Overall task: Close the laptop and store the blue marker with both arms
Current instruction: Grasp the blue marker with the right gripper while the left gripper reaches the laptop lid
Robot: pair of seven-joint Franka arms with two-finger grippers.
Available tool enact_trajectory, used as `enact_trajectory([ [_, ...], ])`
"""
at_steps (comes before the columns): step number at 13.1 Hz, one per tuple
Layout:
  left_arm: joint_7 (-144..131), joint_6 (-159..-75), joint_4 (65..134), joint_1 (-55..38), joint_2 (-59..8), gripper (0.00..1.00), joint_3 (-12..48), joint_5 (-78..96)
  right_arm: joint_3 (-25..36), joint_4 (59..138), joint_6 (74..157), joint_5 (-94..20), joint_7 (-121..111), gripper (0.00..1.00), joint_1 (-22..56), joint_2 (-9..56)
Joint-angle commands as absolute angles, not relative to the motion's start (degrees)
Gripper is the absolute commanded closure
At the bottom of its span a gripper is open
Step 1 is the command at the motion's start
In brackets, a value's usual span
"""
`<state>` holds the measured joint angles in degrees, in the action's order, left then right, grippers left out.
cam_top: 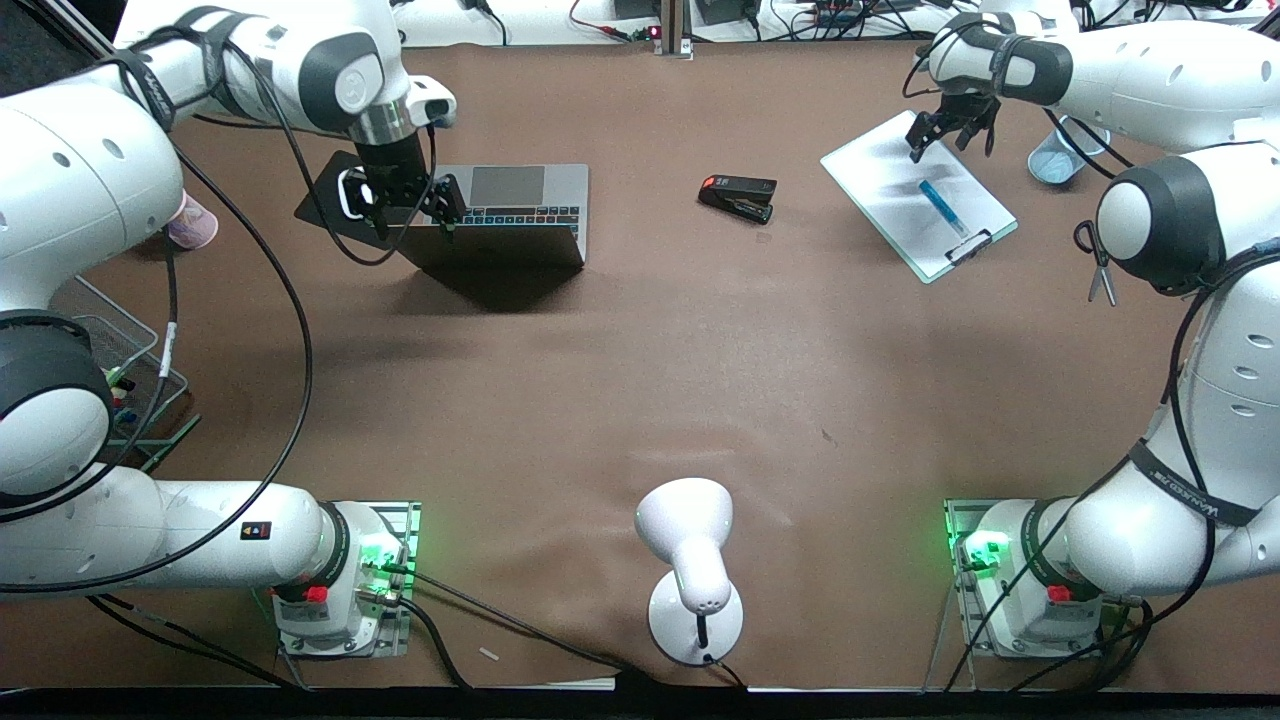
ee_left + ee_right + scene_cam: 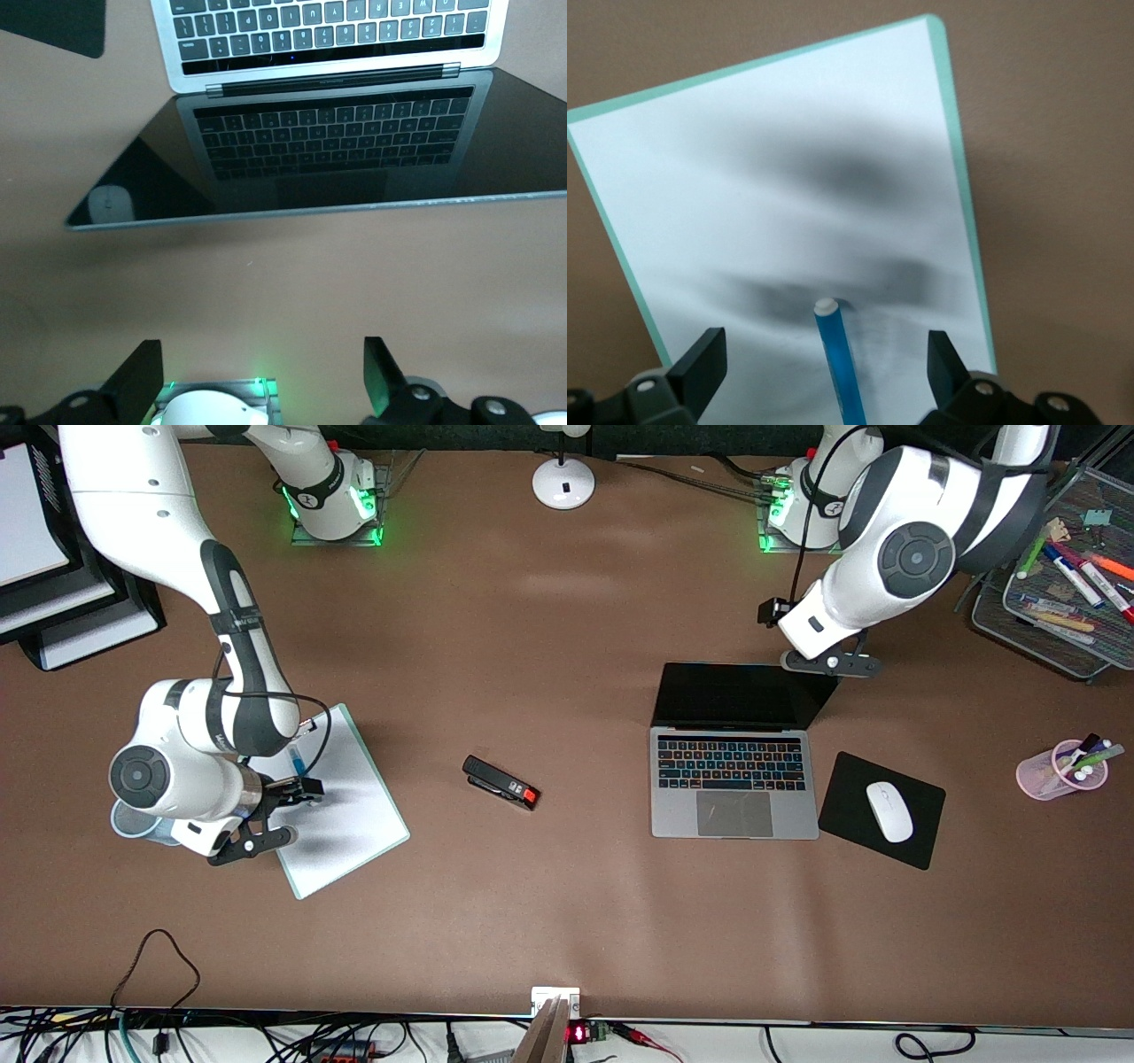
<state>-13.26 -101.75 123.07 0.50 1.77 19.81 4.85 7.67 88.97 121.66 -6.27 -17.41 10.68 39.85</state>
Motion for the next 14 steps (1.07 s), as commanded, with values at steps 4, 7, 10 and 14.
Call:
enact_trajectory([
  [4, -22.4, -106.8, 124.2, 0.2, -1.4, 0.0, 24.4, 6.1, 7.8, 88.7, 121.6, -6.8, -20.9, 0.09, 11.4, 41.4],
  [7, -22.6, -108.8, 124.0, 0.1, -3.0, 0.0, 24.4, 6.0, 7.8, 88.7, 122.1, -6.9, -21.1, 0.12, 11.3, 42.4],
  [10, -22.6, -110.5, 123.7, 0.1, -4.2, 0.0, 24.4, 6.0, 7.8, 88.6, 122.4, -6.8, -21.4, 0.16, 11.4, 43.3],
  [14, -22.6, -114.2, 123.2, 0.3, -6.4, 0.0, 24.3, 5.9, 7.7, 88.6, 123.0, -6.8, -21.2, 0.24, 11.4, 43.7],
])
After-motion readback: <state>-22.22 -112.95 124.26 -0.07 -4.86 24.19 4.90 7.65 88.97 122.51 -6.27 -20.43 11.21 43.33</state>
